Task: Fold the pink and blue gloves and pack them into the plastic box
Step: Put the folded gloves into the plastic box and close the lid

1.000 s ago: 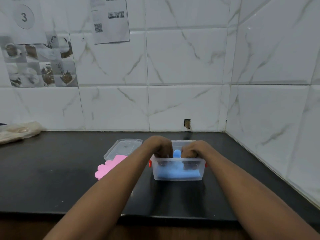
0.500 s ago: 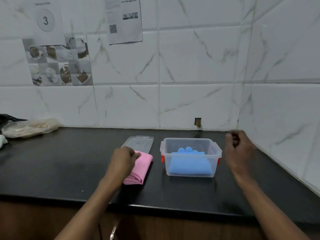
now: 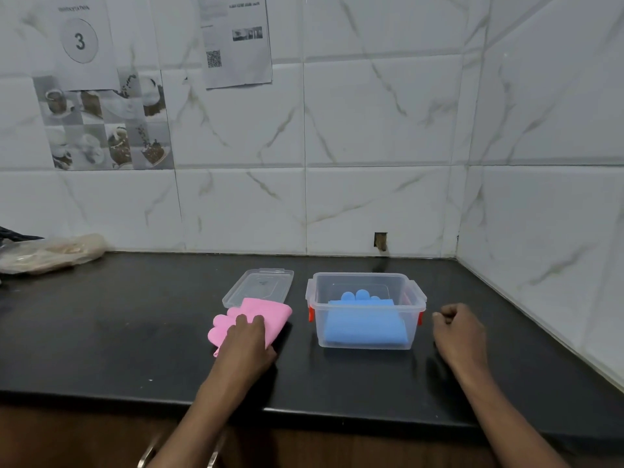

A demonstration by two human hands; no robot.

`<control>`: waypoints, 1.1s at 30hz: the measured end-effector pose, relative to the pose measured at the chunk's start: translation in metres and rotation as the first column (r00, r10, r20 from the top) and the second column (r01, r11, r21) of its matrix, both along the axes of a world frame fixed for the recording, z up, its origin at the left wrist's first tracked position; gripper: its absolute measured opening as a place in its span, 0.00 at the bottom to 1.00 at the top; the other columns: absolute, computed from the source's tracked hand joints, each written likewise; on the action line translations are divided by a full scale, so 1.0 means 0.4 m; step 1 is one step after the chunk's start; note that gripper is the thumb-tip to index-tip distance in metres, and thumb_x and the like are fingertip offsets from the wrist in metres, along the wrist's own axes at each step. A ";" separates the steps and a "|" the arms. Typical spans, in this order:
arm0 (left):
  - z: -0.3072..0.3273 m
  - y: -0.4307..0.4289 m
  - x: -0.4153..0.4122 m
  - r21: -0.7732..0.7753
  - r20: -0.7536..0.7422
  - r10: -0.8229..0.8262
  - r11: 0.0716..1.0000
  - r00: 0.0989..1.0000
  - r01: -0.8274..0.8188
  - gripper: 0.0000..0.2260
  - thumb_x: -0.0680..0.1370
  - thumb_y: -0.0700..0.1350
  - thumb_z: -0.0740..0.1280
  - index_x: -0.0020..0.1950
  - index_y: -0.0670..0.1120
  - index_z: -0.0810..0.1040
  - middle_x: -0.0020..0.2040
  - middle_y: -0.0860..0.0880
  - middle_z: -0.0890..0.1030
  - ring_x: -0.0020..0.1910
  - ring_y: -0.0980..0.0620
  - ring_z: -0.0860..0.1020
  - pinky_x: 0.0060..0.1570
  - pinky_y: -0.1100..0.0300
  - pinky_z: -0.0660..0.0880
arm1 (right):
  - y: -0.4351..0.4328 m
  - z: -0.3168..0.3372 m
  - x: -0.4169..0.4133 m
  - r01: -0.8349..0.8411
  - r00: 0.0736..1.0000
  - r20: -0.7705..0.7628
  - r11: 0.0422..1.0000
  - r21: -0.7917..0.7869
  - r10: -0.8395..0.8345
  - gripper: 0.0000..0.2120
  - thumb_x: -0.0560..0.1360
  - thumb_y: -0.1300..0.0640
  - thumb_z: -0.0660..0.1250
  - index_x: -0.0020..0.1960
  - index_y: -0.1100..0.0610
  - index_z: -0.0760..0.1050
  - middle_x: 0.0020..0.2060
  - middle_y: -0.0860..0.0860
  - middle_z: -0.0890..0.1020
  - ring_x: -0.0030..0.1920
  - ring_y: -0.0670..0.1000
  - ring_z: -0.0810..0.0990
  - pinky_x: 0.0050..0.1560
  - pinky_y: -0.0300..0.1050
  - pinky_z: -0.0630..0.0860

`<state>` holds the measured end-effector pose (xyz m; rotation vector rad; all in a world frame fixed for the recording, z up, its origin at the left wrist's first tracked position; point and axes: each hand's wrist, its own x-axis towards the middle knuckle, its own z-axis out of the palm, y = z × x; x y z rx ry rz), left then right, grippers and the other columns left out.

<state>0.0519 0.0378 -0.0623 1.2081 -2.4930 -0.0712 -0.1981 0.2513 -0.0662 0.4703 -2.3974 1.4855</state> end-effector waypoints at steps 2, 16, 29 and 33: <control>0.009 0.001 -0.012 -0.005 0.075 -0.006 1.000 0.997 0.007 0.13 0.72 0.39 0.62 0.56 0.42 0.73 0.47 0.47 0.67 0.43 0.48 0.64 0.34 0.57 0.63 | 0.000 0.001 0.004 -0.002 1.000 0.004 1.000 0.014 0.001 0.07 0.76 0.63 0.65 0.53 0.63 0.75 0.51 0.59 0.80 0.49 0.56 0.77 0.48 0.44 0.69; -0.032 -0.047 0.044 -0.078 -0.146 -0.045 0.996 0.988 0.034 0.14 0.69 0.38 0.64 0.53 0.45 0.80 0.49 0.48 0.76 0.42 0.47 0.73 0.44 0.57 0.73 | 0.006 0.002 0.011 -0.001 1.000 -0.011 0.997 0.078 0.002 0.07 0.75 0.66 0.65 0.51 0.65 0.78 0.50 0.61 0.81 0.52 0.59 0.78 0.53 0.47 0.72; 0.065 -0.032 0.102 -0.352 -0.354 -0.197 0.934 0.914 0.065 0.15 0.65 0.43 0.73 0.51 0.50 0.86 0.42 0.45 0.87 0.40 0.39 0.84 0.36 0.53 0.79 | 0.013 0.012 0.024 0.046 0.987 -0.141 0.980 -0.191 -0.074 0.07 0.76 0.65 0.63 0.52 0.62 0.78 0.47 0.58 0.82 0.44 0.53 0.78 0.48 0.44 0.72; 0.162 0.004 0.118 -0.438 -0.464 -0.354 0.888 0.812 0.136 0.16 0.67 0.43 0.68 0.53 0.48 0.86 0.41 0.45 0.87 0.38 0.42 0.85 0.36 0.52 0.80 | 0.021 0.066 0.077 -0.129 0.916 -0.400 0.920 -0.370 -0.033 0.09 0.75 0.67 0.66 0.53 0.57 0.77 0.47 0.52 0.80 0.45 0.52 0.79 0.47 0.36 0.73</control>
